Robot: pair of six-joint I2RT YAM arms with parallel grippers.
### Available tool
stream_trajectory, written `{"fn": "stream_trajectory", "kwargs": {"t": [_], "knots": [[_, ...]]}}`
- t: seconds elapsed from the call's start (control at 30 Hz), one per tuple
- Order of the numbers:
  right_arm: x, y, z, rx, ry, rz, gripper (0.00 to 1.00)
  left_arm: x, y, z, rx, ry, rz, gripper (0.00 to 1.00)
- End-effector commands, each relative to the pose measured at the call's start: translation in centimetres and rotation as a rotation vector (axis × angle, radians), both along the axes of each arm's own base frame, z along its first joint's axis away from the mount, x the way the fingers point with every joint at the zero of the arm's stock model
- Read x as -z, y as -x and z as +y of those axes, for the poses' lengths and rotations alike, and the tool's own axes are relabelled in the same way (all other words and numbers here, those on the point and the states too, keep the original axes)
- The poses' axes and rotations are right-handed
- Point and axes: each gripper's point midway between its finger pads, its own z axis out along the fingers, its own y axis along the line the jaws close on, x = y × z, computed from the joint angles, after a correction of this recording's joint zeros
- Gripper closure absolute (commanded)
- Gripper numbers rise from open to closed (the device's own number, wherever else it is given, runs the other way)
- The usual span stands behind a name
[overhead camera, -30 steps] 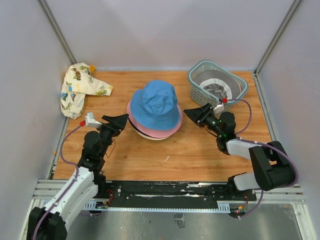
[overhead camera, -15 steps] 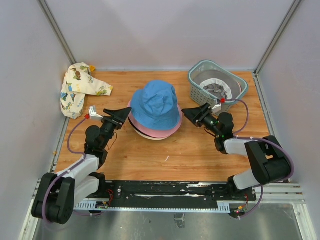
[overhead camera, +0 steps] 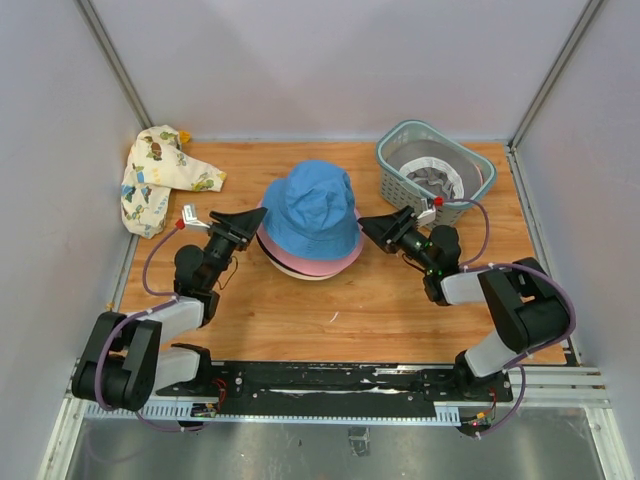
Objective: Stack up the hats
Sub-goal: Stack the hat on the hat.
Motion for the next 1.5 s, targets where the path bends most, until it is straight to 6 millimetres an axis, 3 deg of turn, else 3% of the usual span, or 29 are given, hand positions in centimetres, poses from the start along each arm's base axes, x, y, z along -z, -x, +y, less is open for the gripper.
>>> {"fn": "stream_trajectory", "kwargs": {"t": [0.0, 0.27, 0.53, 0.77, 1.17, 1.27, 1.47], "knots": [[-2.2, 0.1, 1.4, -0.034, -0.054, -0.066, 0.41, -2.2, -0.1, -0.3, 0.03, 0.035, -0.094, 0.44], [-2.3, 0.3, 1.7, -0.045, -0.079, -0.066, 0.41, -1.4, 0.1, -0.6, 0.051, 0.059, -0.094, 0.84], [-2.0, 0.4, 2.0, -0.059, -0.099, -0.058, 0.41, 0.2, 0.9, 0.1, 0.01, 0.0, -0.051, 0.99], [-1.3, 0.4, 2.5, -0.069, -0.108, -0.045, 0.41, 1.2, 1.0, 1.2, -0.059, -0.107, 0.002, 1.0], [-1.4, 0.6, 3.2, -0.084, -0.116, -0.049, 0.44, 4.2, 1.1, 0.1, 0.009, -0.156, 0.077, 1.0], [-1.4, 0.6, 3.1, -0.08, -0.114, -0.051, 0.55, 4.7, 1.2, 0.1, 0.013, -0.169, 0.089, 0.99], [-0.2, 0.4, 3.1, -0.073, -0.095, -0.028, 0.88, 5.9, 1.0, 0.4, 0.001, -0.22, 0.143, 1.0]]}}
